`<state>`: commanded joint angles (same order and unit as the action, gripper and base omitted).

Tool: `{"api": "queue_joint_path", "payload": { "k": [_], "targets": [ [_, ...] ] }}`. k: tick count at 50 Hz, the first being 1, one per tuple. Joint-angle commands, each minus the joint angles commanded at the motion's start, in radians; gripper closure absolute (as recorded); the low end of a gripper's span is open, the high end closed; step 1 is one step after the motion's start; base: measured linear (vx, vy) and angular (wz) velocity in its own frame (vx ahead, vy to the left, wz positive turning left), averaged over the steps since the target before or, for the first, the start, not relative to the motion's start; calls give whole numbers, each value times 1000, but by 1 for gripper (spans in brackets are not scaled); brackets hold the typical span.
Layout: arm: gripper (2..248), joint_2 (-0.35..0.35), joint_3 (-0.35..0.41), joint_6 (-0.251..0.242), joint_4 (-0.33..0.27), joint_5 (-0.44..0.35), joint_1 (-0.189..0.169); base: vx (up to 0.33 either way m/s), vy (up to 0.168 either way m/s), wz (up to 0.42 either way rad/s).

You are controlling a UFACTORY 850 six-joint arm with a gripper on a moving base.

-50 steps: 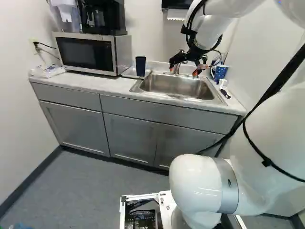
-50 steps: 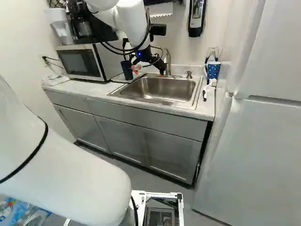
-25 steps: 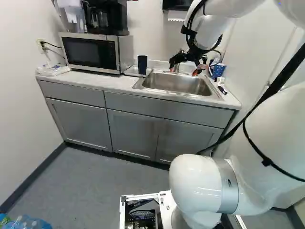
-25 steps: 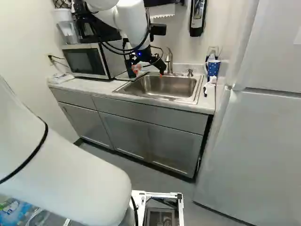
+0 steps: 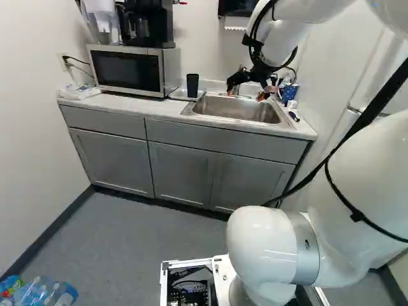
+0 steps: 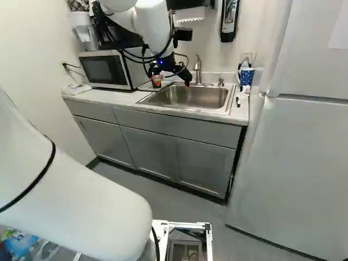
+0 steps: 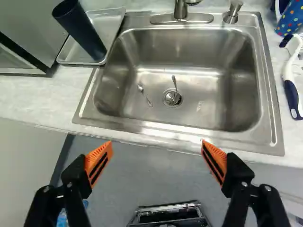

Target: Rinse the cup and place it in the tray

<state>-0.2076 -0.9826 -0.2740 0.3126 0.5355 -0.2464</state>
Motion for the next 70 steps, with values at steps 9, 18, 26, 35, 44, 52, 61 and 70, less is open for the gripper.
{"api": "queue_joint_path", "payload": {
  "k": [9, 18, 26, 35, 44, 52, 61, 70],
  "targets": [
    [3, 0, 0, 0, 0, 0, 0, -94, 32, -81],
    [3, 0, 0, 0, 0, 0, 0, -103, 18, -198],
    [3, 0, 0, 0, 0, 0, 0, -110, 17, -215],
    [3, 0, 0, 0, 0, 0, 0, -116, 18, -229],
    [3, 0, 0, 0, 0, 0, 0, -125, 55, -70],
    [3, 0, 0, 0, 0, 0, 0, -113, 65, -9],
    [3, 0, 0, 0, 0, 0, 0, -110, 66, -4],
    [3, 0, 0, 0, 0, 0, 0, -107, 61, -3]
  ]
}}
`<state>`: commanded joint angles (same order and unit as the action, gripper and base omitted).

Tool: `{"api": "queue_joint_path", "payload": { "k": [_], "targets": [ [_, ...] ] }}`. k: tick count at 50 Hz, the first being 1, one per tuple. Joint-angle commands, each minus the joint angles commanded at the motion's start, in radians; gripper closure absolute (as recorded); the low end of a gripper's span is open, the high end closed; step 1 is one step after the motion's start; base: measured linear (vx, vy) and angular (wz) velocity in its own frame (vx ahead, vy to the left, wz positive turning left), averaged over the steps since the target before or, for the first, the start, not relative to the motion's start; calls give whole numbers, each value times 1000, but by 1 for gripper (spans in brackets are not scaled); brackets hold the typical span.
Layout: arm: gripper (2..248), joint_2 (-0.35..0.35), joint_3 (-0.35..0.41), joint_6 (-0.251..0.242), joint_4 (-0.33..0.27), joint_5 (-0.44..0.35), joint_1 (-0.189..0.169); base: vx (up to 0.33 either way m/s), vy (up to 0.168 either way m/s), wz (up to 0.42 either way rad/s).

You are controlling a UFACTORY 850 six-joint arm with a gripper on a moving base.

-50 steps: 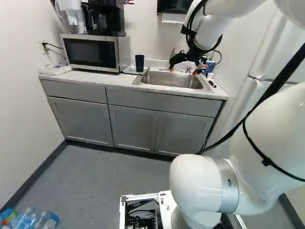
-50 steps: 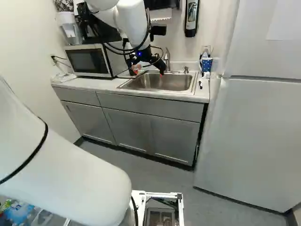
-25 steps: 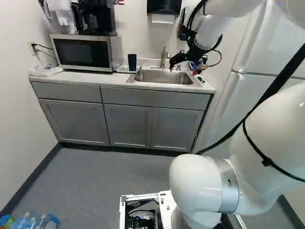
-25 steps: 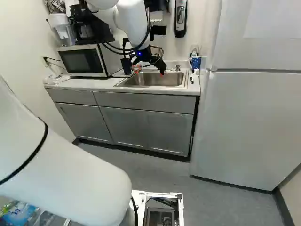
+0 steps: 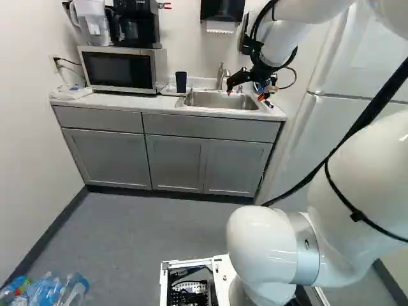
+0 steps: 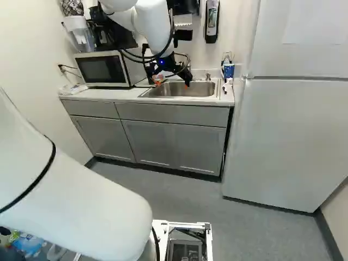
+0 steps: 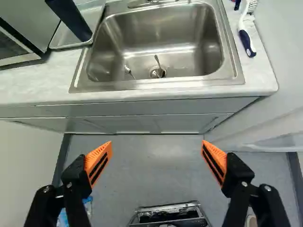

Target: Rinse the cup and place it in the tray

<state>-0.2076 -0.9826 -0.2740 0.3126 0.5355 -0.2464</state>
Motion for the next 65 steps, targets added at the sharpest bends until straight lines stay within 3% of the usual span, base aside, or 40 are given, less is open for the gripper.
{"api": "queue_joint_path", "payload": {
  "k": [37, 65],
  "targets": [
    [3, 0, 0, 0, 0, 0, 0, -92, 51, 17],
    [3, 0, 0, 0, 0, 0, 0, -5, 5, 4]
  ]
}}
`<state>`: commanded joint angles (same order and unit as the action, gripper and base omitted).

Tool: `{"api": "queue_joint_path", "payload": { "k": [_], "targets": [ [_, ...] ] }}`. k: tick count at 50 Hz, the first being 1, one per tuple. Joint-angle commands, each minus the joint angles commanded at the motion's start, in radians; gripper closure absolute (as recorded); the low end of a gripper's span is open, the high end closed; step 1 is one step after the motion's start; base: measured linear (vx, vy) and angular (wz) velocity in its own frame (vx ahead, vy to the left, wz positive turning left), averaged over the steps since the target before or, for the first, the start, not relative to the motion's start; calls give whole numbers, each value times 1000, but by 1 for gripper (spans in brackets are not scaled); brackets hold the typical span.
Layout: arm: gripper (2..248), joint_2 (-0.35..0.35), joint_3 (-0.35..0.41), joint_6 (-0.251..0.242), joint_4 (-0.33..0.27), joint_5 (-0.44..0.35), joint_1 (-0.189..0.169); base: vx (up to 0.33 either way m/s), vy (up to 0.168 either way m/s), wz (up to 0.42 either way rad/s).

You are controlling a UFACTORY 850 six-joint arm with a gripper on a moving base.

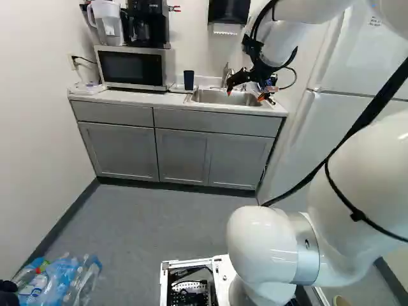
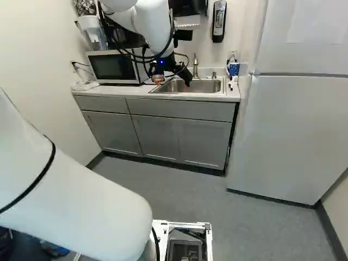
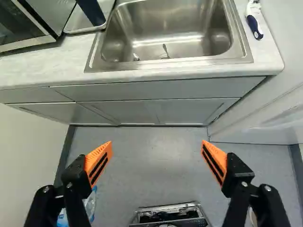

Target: Rinse the cup and place it in the tray

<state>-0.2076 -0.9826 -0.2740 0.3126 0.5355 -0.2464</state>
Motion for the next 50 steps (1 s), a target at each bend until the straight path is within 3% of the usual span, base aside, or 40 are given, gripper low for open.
{"api": "queue_joint_path", "payload": {
  "k": [25, 50],
  "targets": [
    [3, -1, 18, 6, -6, -29, 5, 0, 0, 0],
    [3, -6, 81, 25, -28, -128, 22, 0, 0, 0]
  ]
}}
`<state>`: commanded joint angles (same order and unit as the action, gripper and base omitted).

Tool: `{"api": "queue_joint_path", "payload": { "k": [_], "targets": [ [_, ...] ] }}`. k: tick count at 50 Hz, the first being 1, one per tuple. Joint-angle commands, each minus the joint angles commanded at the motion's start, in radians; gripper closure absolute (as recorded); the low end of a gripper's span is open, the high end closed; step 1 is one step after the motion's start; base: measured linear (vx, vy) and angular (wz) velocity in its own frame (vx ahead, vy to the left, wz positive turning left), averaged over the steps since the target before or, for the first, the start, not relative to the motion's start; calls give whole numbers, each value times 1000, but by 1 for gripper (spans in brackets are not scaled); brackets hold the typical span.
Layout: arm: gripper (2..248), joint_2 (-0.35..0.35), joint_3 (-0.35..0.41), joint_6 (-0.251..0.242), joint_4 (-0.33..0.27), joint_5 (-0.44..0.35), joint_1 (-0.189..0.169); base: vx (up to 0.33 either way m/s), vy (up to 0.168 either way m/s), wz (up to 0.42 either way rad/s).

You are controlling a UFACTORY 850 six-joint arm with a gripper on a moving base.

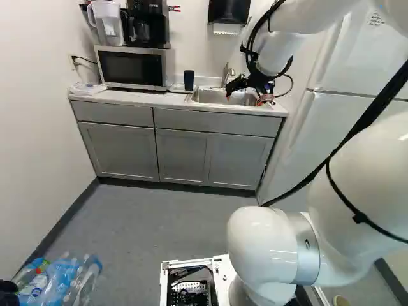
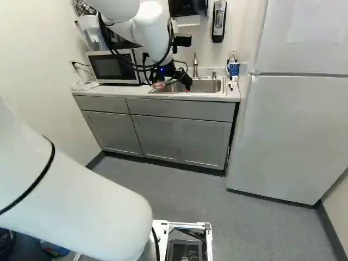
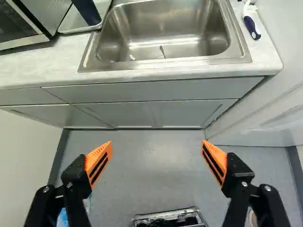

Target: Rinse the cup and place it in the tray

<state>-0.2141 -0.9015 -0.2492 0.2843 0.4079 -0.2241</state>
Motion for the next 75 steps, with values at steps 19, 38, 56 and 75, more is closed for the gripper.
{"api": "queue_joint_path", "payload": {
  "k": [19, 38, 56, 75],
  "targets": [
    [3, -6, 77, 24, -27, -122, 21, 0, 0, 0],
    [3, -14, 180, 55, -63, -283, 50, 0, 0, 0],
    [3, -24, 303, 93, -106, -476, 83, 0, 0, 0],
    [3, -36, 448, 137, -156, -704, 123, 0, 0, 0]
  ]
}}
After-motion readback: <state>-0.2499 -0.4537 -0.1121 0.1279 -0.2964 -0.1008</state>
